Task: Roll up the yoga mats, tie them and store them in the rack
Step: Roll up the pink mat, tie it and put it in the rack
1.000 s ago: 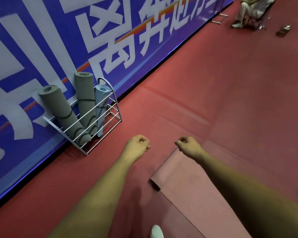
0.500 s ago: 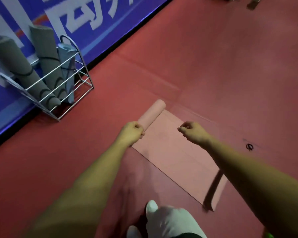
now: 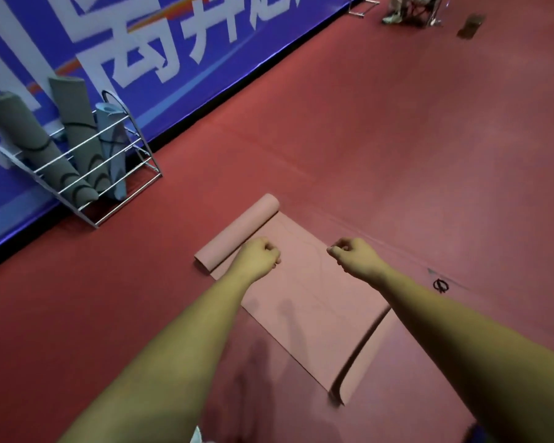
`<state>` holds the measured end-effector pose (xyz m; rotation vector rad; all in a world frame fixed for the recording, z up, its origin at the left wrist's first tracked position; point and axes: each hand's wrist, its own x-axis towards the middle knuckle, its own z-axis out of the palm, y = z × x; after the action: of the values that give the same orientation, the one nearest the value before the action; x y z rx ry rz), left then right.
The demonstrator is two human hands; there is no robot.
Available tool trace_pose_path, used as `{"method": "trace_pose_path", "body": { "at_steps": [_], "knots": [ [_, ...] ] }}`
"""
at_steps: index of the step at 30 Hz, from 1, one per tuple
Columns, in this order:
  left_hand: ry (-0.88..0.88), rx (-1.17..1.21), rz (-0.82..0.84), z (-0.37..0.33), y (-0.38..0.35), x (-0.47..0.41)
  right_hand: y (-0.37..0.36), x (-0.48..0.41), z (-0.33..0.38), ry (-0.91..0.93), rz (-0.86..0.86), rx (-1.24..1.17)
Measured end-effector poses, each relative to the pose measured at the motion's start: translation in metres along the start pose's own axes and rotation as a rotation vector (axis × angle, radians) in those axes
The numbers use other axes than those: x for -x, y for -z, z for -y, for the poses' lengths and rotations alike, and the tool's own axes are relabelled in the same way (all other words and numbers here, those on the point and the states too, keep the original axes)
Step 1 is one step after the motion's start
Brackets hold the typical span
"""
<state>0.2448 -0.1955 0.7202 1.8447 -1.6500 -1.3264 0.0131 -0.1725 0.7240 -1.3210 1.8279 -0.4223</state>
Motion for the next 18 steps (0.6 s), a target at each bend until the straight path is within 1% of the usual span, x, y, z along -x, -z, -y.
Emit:
{"method": "trace_pose_path", "body": {
  "at_steps": [2,7,11,13,18],
  "knots": [
    [0.012,-0.037,-0.034,-0.015,-0.038,0.014,0.020,0.004,-0.035,0.012,0.049,0.007],
    [0.128,0.104,-0.049,-0.033,-0.112,0.041,0.062,0.012,-0.086,0.052,0.143,0.015],
    [0.183,0.148,-0.061,-0.035,-0.145,0.039,0.085,0.005,-0.113,0.033,0.182,0.039],
    [0.202,0.158,-0.045,-0.038,-0.158,0.030,0.095,-0.002,-0.125,0.020,0.174,0.048],
    [0.209,0.157,-0.043,-0.054,-0.189,0.004,0.116,-0.032,-0.156,0.014,0.174,0.055]
  ]
}}
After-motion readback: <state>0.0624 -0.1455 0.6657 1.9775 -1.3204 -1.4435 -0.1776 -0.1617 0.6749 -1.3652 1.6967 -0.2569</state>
